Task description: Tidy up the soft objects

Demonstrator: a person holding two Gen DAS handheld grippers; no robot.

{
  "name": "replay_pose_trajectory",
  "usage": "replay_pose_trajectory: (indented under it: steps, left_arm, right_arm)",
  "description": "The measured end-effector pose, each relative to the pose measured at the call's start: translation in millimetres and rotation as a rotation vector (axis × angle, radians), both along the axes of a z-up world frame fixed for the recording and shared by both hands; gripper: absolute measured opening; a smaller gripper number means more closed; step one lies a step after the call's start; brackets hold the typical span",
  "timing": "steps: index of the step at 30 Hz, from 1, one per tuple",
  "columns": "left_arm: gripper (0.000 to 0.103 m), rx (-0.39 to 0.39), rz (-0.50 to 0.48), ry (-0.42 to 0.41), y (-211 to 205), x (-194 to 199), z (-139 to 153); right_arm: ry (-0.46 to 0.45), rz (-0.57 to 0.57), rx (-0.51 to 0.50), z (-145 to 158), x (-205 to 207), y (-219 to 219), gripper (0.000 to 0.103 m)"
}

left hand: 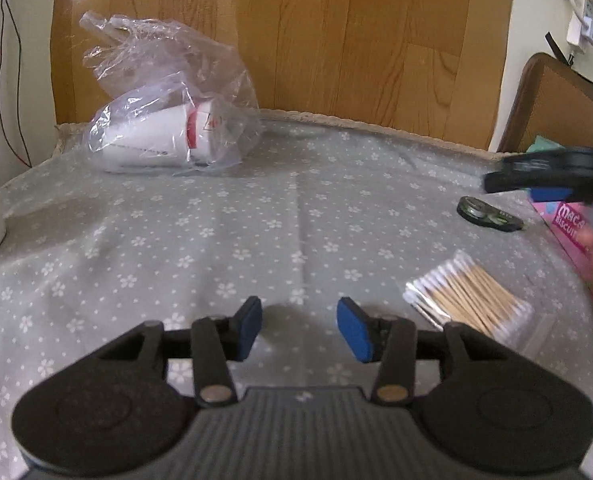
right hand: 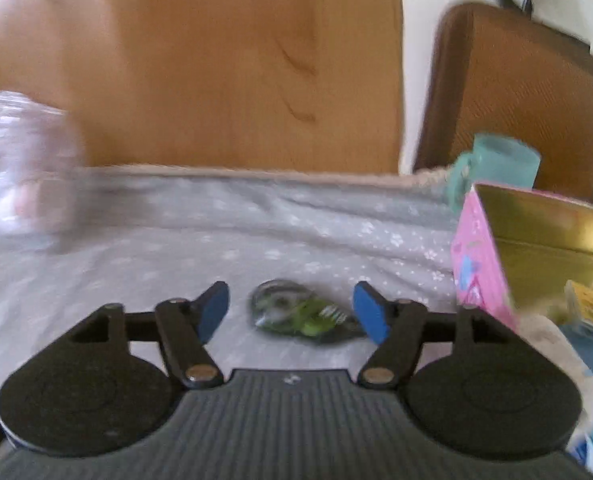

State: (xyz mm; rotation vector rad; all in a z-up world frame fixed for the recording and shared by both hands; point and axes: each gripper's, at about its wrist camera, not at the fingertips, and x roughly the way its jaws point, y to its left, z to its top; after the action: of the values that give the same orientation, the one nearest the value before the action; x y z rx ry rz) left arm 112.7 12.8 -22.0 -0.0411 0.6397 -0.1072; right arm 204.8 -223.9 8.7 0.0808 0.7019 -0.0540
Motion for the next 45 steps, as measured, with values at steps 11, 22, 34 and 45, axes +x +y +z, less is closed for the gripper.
replay_pose_trajectory:
  steps: [11,22,34,45]
  left_arm:
    - [0.045,-0.047,-0.004,-0.003,4.9,-1.1,-0.2]
    - [0.047,-0.032,-0.008,-0.004,2.1,-2.7,0.4]
    - [0.050,-0.018,-0.018,-0.004,1.3,-3.3,0.7]
    - [0.054,-0.015,-0.031,-0.001,1.6,-5.0,1.0]
  right_arm:
    - [0.132,-0.023,0.008,-29.6,4.5,-7.6,0.064]
    - [0.058,0.008,-0.006,-23.9,-59.4,6.3,0.064]
    - [-0.007,0.064,-0.020,-21.7,-132.2,14.4,0.064]
    - [-0.053,0.084,0.005,-18.6,-191.4,17.9,0.060]
